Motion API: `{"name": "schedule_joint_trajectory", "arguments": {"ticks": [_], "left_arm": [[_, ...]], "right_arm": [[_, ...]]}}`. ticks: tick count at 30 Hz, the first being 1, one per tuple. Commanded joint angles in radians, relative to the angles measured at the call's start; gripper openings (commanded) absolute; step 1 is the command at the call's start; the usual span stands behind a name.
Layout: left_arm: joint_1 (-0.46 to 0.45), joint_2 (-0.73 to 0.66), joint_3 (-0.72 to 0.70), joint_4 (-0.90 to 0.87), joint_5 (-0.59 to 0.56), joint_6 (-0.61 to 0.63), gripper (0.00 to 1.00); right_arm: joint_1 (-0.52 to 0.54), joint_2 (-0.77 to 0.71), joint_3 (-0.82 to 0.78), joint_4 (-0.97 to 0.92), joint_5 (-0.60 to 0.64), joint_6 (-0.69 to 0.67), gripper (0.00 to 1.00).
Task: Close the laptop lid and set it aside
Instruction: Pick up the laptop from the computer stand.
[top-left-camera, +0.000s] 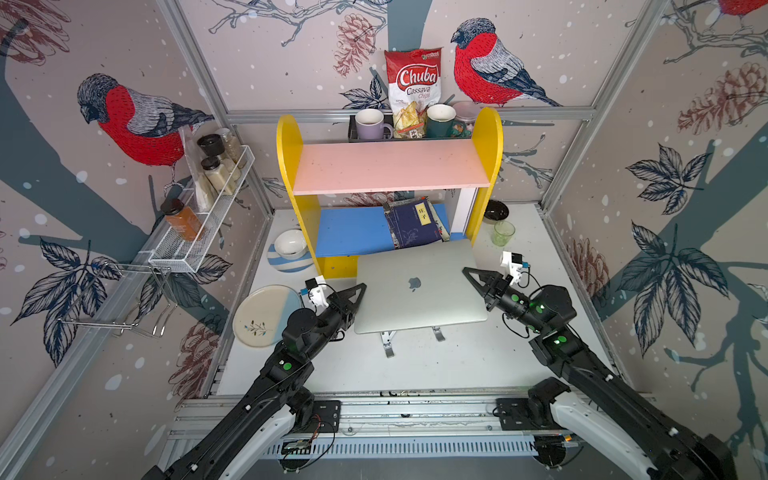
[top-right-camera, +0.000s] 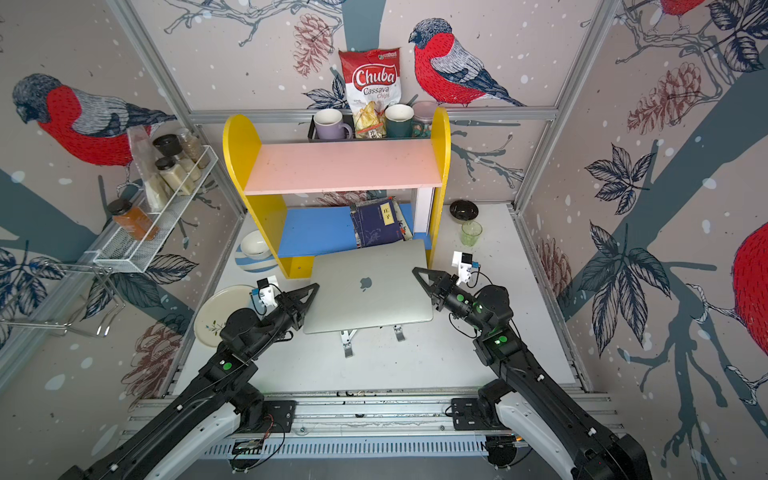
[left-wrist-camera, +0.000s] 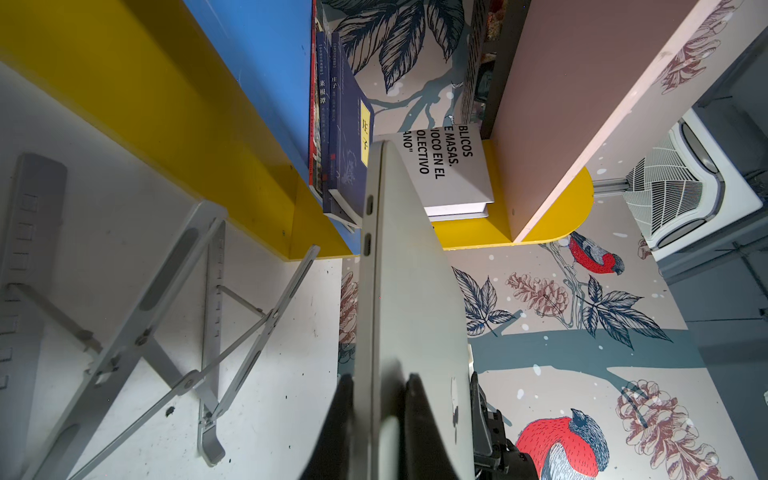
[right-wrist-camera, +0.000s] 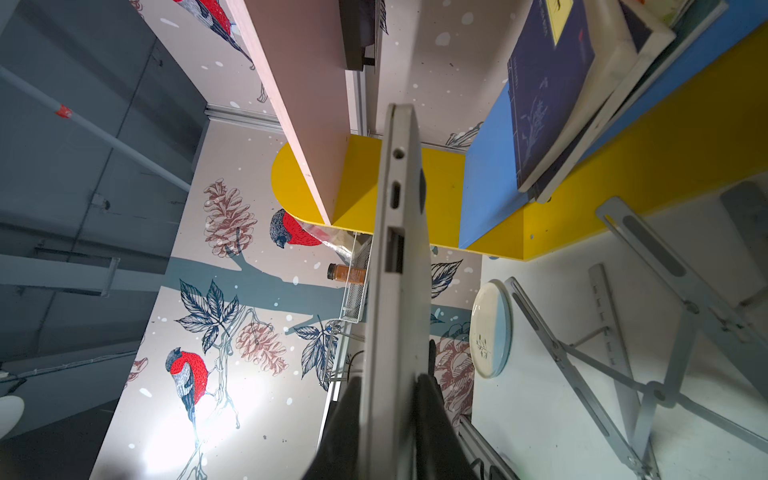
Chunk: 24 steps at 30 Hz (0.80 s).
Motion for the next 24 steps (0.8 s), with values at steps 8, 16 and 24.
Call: {"name": "schedule_joint_trajectory", "arguments": {"ticks": [8, 16, 24], "left_arm": [[0.025, -0.014, 0.064, -0.123, 0.314, -0.011, 0.00], [0.030, 0.046, 0.149, -0.220, 0.386, 0.056, 0.00], [0.032, 0.048, 0.208, -0.317, 0.401, 0.118, 0.00]], "right_arm": [[0.047, -0.052, 0.039, -0.101, -0.502, -0.155, 0.00], [0.040, -0.035, 0.093, -0.219, -0.534, -0.229, 0.00], [0.020, -0.012, 0.128, -0.259, -0.569, -0.261, 0.00]]}}
